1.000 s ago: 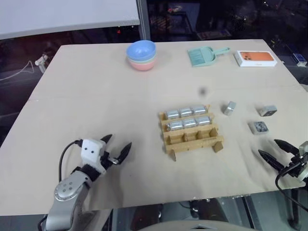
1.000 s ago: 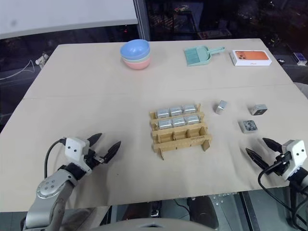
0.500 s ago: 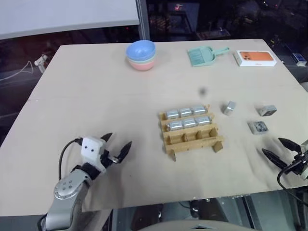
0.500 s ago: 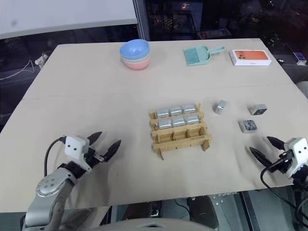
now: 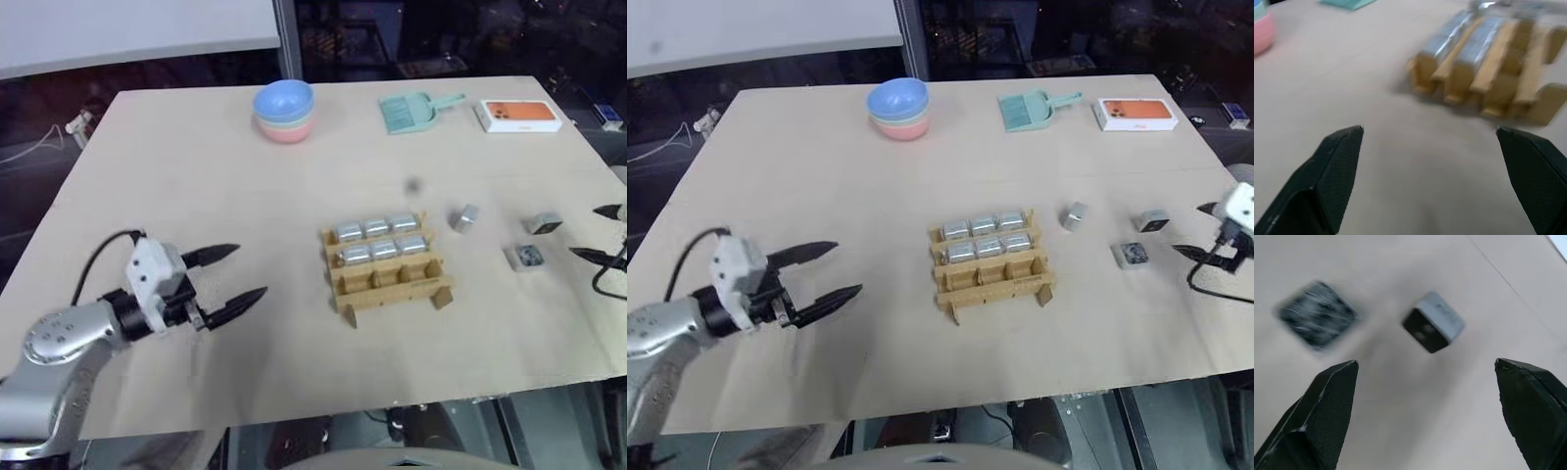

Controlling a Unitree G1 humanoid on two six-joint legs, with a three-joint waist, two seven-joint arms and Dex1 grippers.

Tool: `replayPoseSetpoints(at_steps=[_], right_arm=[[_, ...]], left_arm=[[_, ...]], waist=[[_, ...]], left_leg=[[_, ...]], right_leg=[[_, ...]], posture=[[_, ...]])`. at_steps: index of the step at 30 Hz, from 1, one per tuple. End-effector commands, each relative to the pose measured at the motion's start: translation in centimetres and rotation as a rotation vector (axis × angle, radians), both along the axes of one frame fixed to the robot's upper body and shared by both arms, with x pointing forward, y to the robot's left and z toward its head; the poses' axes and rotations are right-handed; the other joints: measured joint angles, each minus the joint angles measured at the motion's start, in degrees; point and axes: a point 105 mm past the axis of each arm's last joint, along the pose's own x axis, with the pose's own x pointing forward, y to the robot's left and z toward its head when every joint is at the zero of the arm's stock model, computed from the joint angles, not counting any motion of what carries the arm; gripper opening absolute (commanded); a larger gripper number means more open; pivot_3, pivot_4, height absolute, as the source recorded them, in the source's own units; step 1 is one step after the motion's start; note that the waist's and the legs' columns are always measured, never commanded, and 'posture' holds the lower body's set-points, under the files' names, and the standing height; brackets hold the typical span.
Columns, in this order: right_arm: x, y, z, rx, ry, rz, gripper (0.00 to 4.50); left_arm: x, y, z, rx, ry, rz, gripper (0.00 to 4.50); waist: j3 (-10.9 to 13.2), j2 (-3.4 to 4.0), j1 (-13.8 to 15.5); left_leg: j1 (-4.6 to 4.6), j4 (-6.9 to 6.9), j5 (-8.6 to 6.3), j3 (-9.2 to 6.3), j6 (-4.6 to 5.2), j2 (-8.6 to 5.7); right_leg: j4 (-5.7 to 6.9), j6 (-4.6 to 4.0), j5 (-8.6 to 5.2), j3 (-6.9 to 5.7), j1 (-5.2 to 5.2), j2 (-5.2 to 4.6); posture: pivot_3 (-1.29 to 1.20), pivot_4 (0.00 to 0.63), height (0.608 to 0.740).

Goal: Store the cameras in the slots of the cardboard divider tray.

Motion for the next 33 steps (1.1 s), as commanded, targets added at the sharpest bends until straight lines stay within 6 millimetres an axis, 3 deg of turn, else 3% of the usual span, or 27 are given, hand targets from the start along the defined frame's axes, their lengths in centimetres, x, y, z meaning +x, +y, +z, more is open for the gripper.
replayPoseSetpoints(at_steps=[1, 7, 14, 21, 31, 33], right_arm=[[0.9, 0.0, 0.6, -0.159, 0.058, 0.054, 4.44], [3.5, 1.5, 1.5, -0.316, 0.089, 0.090, 4.44], [5.5, 3.5, 1.6, -0.393, 0.086, 0.129, 4.44], [5.8, 3.7, 1.0, -0.485, 0.121, 0.151, 4.44], [6.1, 4.1, 0.6, -0.487, 0.127, 0.152, 4.44], [6.2, 4.2, 0.5, -0.503, 0.120, 0.158, 3.54]], left_arm=[[-0.3, -0.7, 2.2, -0.026, -0.052, -0.029, 4.50], [-0.9, -1.9, 1.1, -0.054, -0.025, -0.026, 4.50], [-1.4, -1.8, 0.9, -0.049, -0.033, 0.009, 4.50], [-1.5, -1.4, 0.7, -0.046, -0.038, 0.034, 4.50], [-2.0, -0.9, 0.2, -0.020, -0.027, 0.055, 4.50], [-1.9, -0.6, 0.1, -0.016, -0.028, 0.063, 4.50]], waist=[[0.1, 0.03, 0.0], [0.2, -0.04, -0.4], [0.2, -0.05, -0.3], [0.2, -0.04, -0.3], [0.2, -0.04, -1.0], [0.2, -0.04, -1.3]], left_leg=[[-0.02, -0.01, 0.00, 0.09, 0.00, -0.02], [-0.08, -0.04, 0.01, 0.44, -0.02, -0.02], [-0.11, -0.03, 0.02, 0.48, -0.03, -0.04], [-0.10, -0.03, 0.02, 0.50, -0.03, -0.03], [-0.08, -0.02, 0.02, 0.52, -0.03, -0.04], [-0.07, -0.02, 0.02, 0.51, -0.03, -0.03]], right_leg=[[0.00, -0.03, 0.02, 0.01, -0.01, -0.01], [-0.02, -0.22, 0.14, 0.25, -0.14, -0.01], [-0.01, -0.24, 0.15, 0.28, -0.17, -0.03], [0.04, -0.24, 0.15, 0.29, -0.18, -0.03], [0.08, -0.24, 0.16, 0.31, -0.18, -0.03], [0.09, -0.24, 0.16, 0.30, -0.18, -0.03]], posture=[[0.00, 0.150, 0.740], [0.00, 0.150, 0.740], [0.00, 0.150, 0.740], [0.00, 0.150, 0.740], [0.00, 0.150, 0.740], [0.00, 0.150, 0.740]])
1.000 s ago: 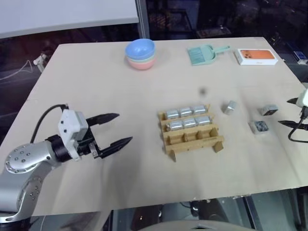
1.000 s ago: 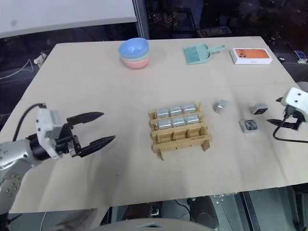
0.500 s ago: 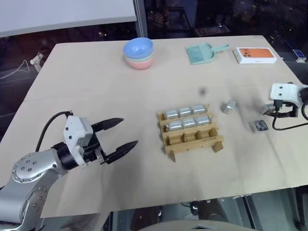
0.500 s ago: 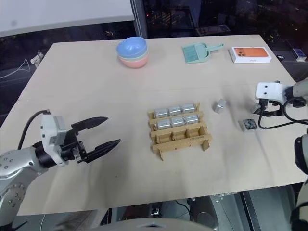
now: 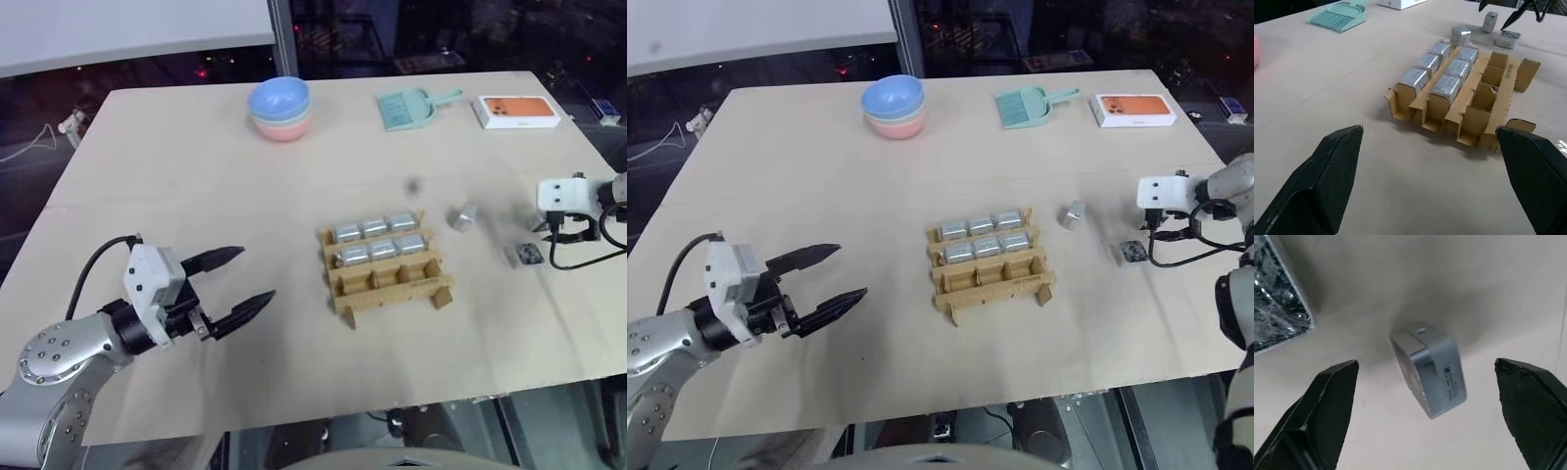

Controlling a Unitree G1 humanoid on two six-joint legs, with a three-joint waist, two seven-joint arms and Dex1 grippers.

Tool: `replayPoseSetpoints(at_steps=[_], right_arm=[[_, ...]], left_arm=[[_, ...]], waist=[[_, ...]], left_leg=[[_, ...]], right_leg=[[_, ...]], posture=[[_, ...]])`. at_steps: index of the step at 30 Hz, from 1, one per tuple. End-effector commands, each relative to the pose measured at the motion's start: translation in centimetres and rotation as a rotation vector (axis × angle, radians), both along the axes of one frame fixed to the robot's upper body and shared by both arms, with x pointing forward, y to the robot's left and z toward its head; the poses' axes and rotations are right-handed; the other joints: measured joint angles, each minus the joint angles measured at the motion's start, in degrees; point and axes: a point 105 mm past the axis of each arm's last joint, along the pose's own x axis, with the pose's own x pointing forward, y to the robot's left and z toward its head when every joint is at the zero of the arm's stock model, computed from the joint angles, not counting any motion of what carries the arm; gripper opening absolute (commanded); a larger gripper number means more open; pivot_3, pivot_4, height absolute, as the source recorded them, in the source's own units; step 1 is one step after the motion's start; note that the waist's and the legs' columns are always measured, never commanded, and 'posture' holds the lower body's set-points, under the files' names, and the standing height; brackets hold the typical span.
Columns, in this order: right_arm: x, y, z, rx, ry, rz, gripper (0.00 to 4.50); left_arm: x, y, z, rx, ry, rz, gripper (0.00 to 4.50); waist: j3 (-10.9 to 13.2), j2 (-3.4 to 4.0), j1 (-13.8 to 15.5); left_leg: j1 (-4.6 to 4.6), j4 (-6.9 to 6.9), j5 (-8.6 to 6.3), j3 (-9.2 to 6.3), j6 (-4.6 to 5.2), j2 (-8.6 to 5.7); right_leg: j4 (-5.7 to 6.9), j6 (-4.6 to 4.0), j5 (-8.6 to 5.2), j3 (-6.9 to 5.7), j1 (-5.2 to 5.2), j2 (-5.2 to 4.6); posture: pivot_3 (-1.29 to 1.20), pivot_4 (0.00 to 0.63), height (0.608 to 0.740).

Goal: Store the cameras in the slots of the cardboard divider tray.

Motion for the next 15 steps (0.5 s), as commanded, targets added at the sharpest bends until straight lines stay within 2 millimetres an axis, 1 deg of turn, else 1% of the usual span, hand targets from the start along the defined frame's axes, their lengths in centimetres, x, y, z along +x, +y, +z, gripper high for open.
replayPoseSetpoints(at_steps=[1, 4, 5, 6, 7, 11, 15], right_arm=[[0.5, 0.0, 1.3, -0.034, -0.050, 0.015, 3.03], [0.6, 0.0, 1.2, -0.029, -0.055, 0.014, 1.43], [0.6, 0.1, 1.2, -0.031, -0.055, 0.016, 1.01], [0.6, 0.1, 1.2, -0.029, -0.056, 0.018, 0.73], [0.6, 0.2, 1.2, -0.025, -0.057, 0.021, 0.62], [0.9, 1.2, 1.9, 0.014, -0.076, 0.059, 0.62], [1.4, 3.0, 4.0, 0.031, -0.112, 0.147, 0.62]], left_arm=[[-0.1, 0.3, 0.9, 0.033, -0.055, 0.005, 4.50], [-0.1, 0.3, 0.8, 0.037, -0.056, 0.006, 4.50], [0.0, 0.3, 0.8, 0.039, -0.056, 0.006, 4.50], [0.0, 0.3, 0.8, 0.039, -0.057, 0.006, 4.50], [0.1, 0.3, 0.9, 0.041, -0.059, 0.005, 4.50], [0.3, 0.6, 1.0, 0.057, -0.062, 0.002, 4.50], [0.5, 0.9, 1.2, 0.080, -0.066, -0.003, 4.50]], waist=[[0.0, 0.00, -0.2], [0.0, -0.01, -0.3], [-0.1, -0.11, -0.3], [-0.1, -0.23, -0.5], [0.0, -0.26, -0.6], [0.0, -0.21, -0.6], [0.0, -0.17, -0.8]], left_leg=[[0.00, 0.00, 0.00, 0.00, 0.00, 0.00], [0.01, 0.00, 0.00, 0.00, 0.00, 0.00], [0.02, 0.00, 0.00, 0.00, 0.00, 0.00], [0.09, 0.00, 0.00, -0.01, 0.00, 0.01], [0.17, 0.01, 0.00, 0.01, 0.00, 0.04], [0.28, 0.03, 0.00, 0.02, 0.01, 0.01], [0.23, 0.00, 0.00, 0.08, 0.01, 0.06]], right_leg=[[0.00, 0.00, 0.00, 0.00, 0.00, 0.00], [0.01, 0.00, 0.00, 0.01, 0.00, 0.00], [0.01, 0.00, 0.00, 0.00, 0.01, 0.01], [0.01, 0.00, 0.00, 0.00, 0.07, 0.02], [0.01, 0.00, 0.00, 0.00, 0.15, 0.02], [0.07, 0.02, 0.01, 0.17, 0.17, 0.03], [0.09, 0.02, 0.02, 0.17, 0.08, 0.06]], posture=[[0.00, 0.150, 0.740], [0.00, 0.150, 0.740], [0.00, 0.150, 0.740], [0.00, 0.150, 0.740], [0.00, 0.150, 0.740], [0.00, 0.150, 0.740], [0.00, 0.150, 0.740]])
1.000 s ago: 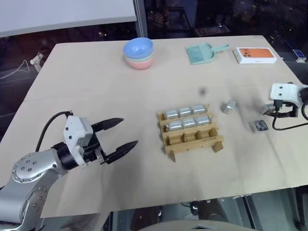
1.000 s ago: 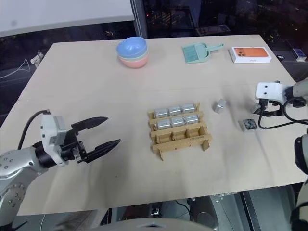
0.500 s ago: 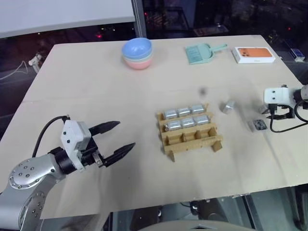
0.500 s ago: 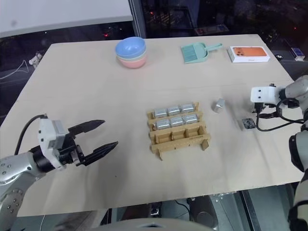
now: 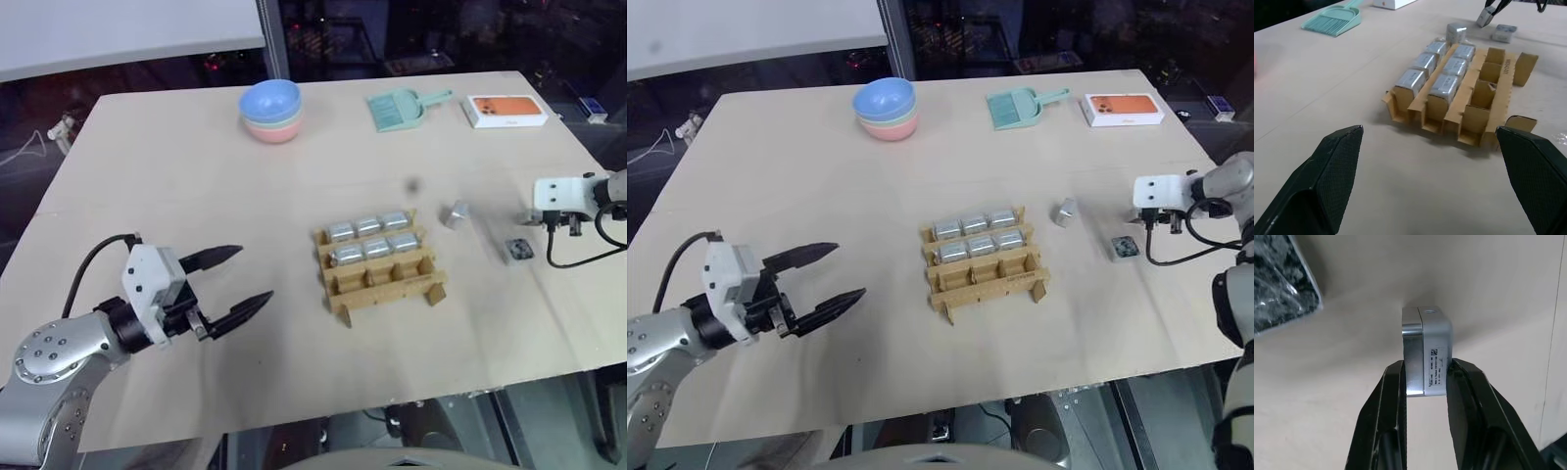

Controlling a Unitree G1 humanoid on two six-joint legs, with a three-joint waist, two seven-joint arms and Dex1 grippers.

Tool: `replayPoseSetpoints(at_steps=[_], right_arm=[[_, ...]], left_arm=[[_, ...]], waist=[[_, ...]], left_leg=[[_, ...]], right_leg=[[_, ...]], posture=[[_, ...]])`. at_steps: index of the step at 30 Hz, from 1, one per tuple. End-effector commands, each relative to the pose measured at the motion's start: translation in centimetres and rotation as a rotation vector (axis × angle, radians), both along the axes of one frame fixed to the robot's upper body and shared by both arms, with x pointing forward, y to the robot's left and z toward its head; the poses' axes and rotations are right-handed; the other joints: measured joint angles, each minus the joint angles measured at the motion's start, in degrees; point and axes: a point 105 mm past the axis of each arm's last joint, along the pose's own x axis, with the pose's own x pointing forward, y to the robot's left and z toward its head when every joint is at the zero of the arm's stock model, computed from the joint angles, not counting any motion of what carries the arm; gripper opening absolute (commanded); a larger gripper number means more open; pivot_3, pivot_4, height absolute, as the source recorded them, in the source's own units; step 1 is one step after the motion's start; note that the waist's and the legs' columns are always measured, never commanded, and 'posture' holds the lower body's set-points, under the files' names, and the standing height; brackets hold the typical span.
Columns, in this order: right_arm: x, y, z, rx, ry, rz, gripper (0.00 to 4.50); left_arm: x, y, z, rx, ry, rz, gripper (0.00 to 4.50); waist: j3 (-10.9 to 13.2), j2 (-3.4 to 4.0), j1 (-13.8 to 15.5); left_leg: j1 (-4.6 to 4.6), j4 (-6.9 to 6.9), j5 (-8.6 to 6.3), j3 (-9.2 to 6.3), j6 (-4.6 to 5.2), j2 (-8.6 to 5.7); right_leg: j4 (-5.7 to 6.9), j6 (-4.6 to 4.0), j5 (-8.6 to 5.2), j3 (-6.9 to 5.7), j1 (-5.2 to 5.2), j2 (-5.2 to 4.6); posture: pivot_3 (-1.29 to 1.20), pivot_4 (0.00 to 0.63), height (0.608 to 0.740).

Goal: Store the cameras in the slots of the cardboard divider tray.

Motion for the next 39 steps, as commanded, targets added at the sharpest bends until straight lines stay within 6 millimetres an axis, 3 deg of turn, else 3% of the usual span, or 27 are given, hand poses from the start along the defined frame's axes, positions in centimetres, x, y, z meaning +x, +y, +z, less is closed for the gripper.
replayPoseSetpoints(at_steps=[1, 7, 12, 16, 19, 22, 29, 33, 39], right_arm=[[1.0, 2.4, 3.9, 0.045, -0.096, 0.111, 0.62], [0.6, 8.1, 8.2, 0.278, -0.046, 0.320, 0.62], [-0.2, 13.0, 9.8, 0.440, 0.040, 0.450, 0.62], [-3.4, 18.8, 9.9, 0.614, 0.160, 0.622, 0.62], [-6.3, 21.8, 9.1, 0.691, 0.287, 0.696, 0.62], [-8.4, 23.1, 8.3, 0.668, 0.380, 0.681, 0.62], [-11.3, 27.0, 7.5, 0.620, 0.505, 0.523, 0.62], [-11.1, 27.3, 5.2, 0.546, 0.488, 0.454, 0.62], [-10.5, 28.1, 4.1, 0.498, 0.442, 0.435, 0.62]], left_arm=[[0.1, 0.4, 1.2, 0.047, -0.055, -0.007, 4.50], [0.2, 0.6, 2.0, 0.058, -0.070, -0.019, 4.50], [0.0, 1.1, 2.6, 0.093, -0.072, -0.037, 4.50], [-0.5, 1.0, 3.4, 0.111, -0.042, -0.093, 4.50], [-0.7, 0.9, 3.7, 0.121, -0.018, -0.115, 4.50], [-0.6, 0.9, 3.6, 0.135, -0.004, -0.123, 4.50], [-0.1, 0.6, 3.1, 0.147, 0.004, -0.142, 4.50], [-0.1, 0.4, 2.9, 0.143, 0.008, -0.147, 4.50], [-0.2, 0.4, 2.9, 0.144, 0.011, -0.145, 4.50]], waist=[[0.0, 0.04, -0.1], [0.1, 0.09, -0.2], [0.1, 0.11, 0.4], [0.1, 0.13, 0.7], [0.1, 0.15, 0.8], [0.2, 0.24, 1.1], [0.2, 0.25, 1.2], [0.1, 0.22, 1.2], [0.1, 0.22, 1.1]], left_leg=[[-0.02, -0.01, 0.00, 0.01, 0.00, 0.00], [-0.07, -0.02, 0.00, -0.05, 0.00, 0.10], [-0.11, -0.02, 0.00, -0.24, -0.01, 0.20], [-0.24, -0.03, 0.00, -0.36, -0.01, 0.22], [-0.38, -0.02, 0.00, -0.50, -0.02, 0.21], [-0.61, 0.03, 0.00, -0.71, -0.03, 0.20], [-0.77, 0.11, 0.03, -0.95, -0.09, 0.10], [-0.78, 0.11, 0.05, -0.99, -0.11, 0.05], [-0.81, 0.13, 0.05, -1.00, -0.11, -0.06]], right_leg=[[0.00, 0.00, 0.00, 0.00, -0.02, 0.00], [-0.01, -0.01, 0.02, -0.04, -0.05, 0.00], [-0.01, 0.06, 0.09, -0.14, -0.04, -0.03], [-0.01, -0.05, 0.03, -0.24, -0.16, -0.08], [-0.02, -0.04, 0.04, -0.40, -0.23, -0.13], [-0.04, 0.15, 0.16, -0.59, -0.34, -0.13], [-0.05, -0.02, 0.05, -0.82, -0.40, -0.18], [-0.04, -0.05, 0.05, -0.86, -0.39, -0.16], [-0.06, -0.05, 0.05, -0.86, -0.39, -0.19]], posture=[[0.00, 0.150, 0.740], [0.00, 0.150, 0.740], [0.00, 0.150, 0.740], [0.00, 0.150, 0.740], [0.00, 0.150, 0.740], [0.00, 0.150, 0.740], [0.00, 0.150, 0.740], [0.00, 0.150, 0.740], [0.00, 0.150, 0.740]])
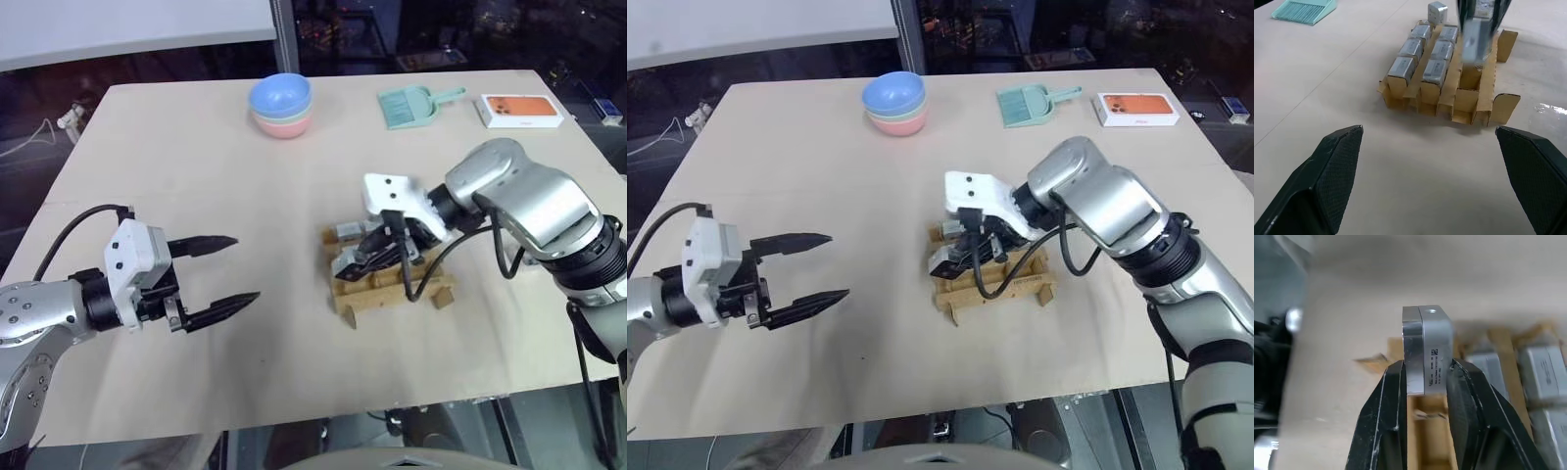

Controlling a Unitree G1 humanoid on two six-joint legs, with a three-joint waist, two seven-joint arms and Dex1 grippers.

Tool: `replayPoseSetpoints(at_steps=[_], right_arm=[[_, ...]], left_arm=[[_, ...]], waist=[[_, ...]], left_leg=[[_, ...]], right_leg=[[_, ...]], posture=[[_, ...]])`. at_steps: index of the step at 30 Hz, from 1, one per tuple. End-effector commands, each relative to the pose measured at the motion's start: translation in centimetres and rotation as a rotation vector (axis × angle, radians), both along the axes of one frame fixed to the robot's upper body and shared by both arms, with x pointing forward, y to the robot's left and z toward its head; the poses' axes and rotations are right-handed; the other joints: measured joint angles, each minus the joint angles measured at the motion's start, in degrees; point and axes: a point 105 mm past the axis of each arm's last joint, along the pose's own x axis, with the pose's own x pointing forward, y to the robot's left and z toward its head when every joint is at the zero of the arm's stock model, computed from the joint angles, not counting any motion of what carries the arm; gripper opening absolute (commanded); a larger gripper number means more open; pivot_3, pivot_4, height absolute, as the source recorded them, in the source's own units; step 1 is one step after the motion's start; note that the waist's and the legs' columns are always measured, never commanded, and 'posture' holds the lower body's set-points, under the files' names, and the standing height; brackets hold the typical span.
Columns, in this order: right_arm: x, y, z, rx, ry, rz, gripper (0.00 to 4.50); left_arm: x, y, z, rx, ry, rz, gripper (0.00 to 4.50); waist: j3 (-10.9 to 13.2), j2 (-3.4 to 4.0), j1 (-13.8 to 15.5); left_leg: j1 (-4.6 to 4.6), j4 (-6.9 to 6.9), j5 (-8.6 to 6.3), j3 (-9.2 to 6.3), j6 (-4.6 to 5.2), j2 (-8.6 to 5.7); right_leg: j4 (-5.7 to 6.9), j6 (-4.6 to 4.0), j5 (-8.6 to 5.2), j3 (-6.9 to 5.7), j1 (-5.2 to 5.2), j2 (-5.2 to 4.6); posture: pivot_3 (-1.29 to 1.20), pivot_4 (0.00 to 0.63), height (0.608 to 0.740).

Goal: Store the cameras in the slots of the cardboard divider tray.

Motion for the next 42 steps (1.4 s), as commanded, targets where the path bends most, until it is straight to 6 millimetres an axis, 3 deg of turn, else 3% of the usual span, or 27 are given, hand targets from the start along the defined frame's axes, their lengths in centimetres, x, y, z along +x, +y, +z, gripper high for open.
replayPoseSetpoints(at_steps=[1, 14, 24, 37, 42], right_arm=[[0.3, 0.5, 0.2, -0.008, -0.067, 0.003, 0.62], [0.6, -1.4, -2.0, -0.202, -0.118, 0.050, 0.62], [0.3, -0.1, -2.3, -0.189, -0.105, 0.033, 0.62], [0.3, 0.0, -2.5, -0.203, -0.107, 0.041, 0.62], [0.4, 0.2, -2.0, -0.182, -0.119, 0.046, 2.97]], left_arm=[[-0.2, -0.1, 0.5, 0.009, -0.027, -0.009, 4.50], [0.1, -0.2, 0.5, 0.003, -0.028, -0.011, 4.50], [0.2, -0.2, 0.4, 0.001, -0.029, -0.010, 4.50], [0.2, -0.2, 0.4, -0.001, -0.031, -0.010, 4.50], [0.2, -0.2, 0.4, -0.002, -0.031, -0.009, 4.50]], waist=[[0.0, 0.00, 0.0], [0.0, -0.02, -0.1], [0.0, -0.03, -0.2], [0.0, -0.03, -0.3], [0.0, -0.03, -0.3]], left_leg=[[0.00, 0.00, 0.00, -0.01, 0.00, -0.01], [-0.01, 0.01, 0.00, -0.05, 0.00, -0.02], [0.00, 0.04, 0.00, -0.05, 0.00, -0.01], [-0.01, 0.04, 0.00, -0.07, 0.00, -0.01], [-0.01, 0.04, 0.00, -0.07, 0.00, -0.01]], right_leg=[[0.00, 0.04, 0.02, -0.01, 0.00, 0.01], [0.00, 0.13, 0.07, -0.05, 0.01, 0.02], [0.00, 0.13, 0.07, -0.04, 0.02, 0.02], [0.00, 0.13, 0.07, -0.06, 0.02, 0.02], [0.00, 0.14, 0.08, -0.06, 0.02, 0.02]], posture=[[0.00, 0.150, 0.740], [0.00, 0.150, 0.740], [0.00, 0.150, 0.740], [0.00, 0.150, 0.740], [0.00, 0.150, 0.740]])
